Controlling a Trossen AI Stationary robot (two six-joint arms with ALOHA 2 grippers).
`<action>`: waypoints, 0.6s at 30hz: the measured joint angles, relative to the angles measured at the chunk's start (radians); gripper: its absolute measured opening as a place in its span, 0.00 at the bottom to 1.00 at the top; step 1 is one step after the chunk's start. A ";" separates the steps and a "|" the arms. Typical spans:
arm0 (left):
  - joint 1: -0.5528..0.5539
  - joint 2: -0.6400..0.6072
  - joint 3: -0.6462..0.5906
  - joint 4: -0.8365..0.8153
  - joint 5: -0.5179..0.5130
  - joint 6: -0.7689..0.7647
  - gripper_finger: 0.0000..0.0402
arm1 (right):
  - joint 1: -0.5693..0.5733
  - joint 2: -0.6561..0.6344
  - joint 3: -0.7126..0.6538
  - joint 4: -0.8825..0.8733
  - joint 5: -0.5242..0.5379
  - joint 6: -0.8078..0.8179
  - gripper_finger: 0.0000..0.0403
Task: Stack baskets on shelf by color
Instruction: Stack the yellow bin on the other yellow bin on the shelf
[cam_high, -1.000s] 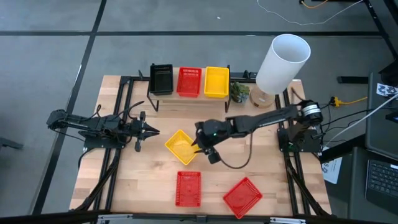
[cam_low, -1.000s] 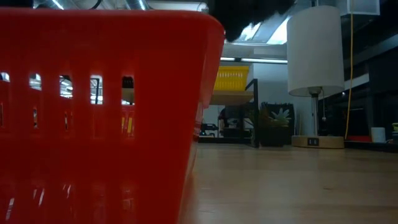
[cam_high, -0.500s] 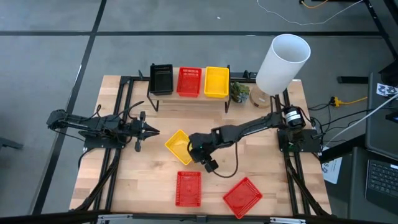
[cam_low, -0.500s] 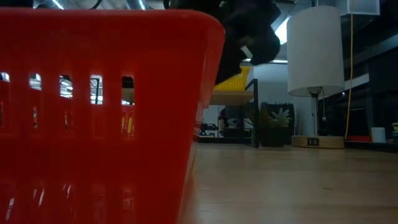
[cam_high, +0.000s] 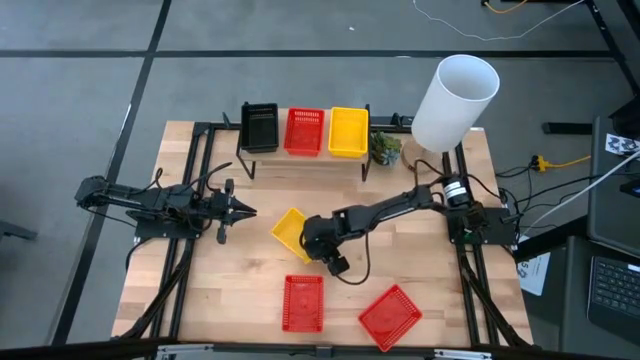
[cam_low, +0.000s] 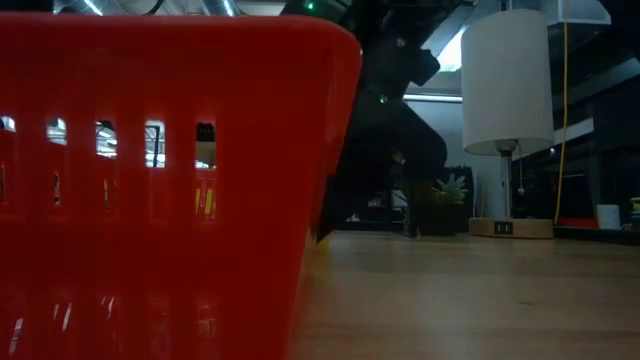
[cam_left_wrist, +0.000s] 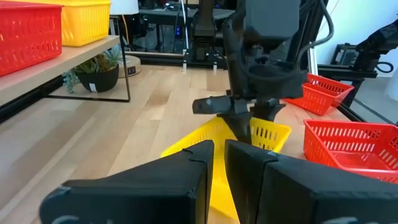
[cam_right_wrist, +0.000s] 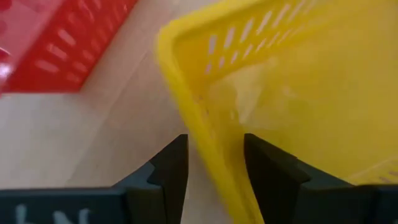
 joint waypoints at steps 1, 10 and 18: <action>0.000 0.000 0.000 0.000 0.000 0.000 0.08 | 0.002 0.003 -0.001 0.004 0.002 0.001 0.38; 0.000 0.000 0.000 0.000 0.001 0.001 0.08 | 0.005 -0.004 0.000 -0.014 0.004 0.067 0.03; 0.000 0.000 0.000 0.000 0.001 0.041 0.08 | 0.010 -0.128 0.005 -0.056 -0.009 0.124 0.00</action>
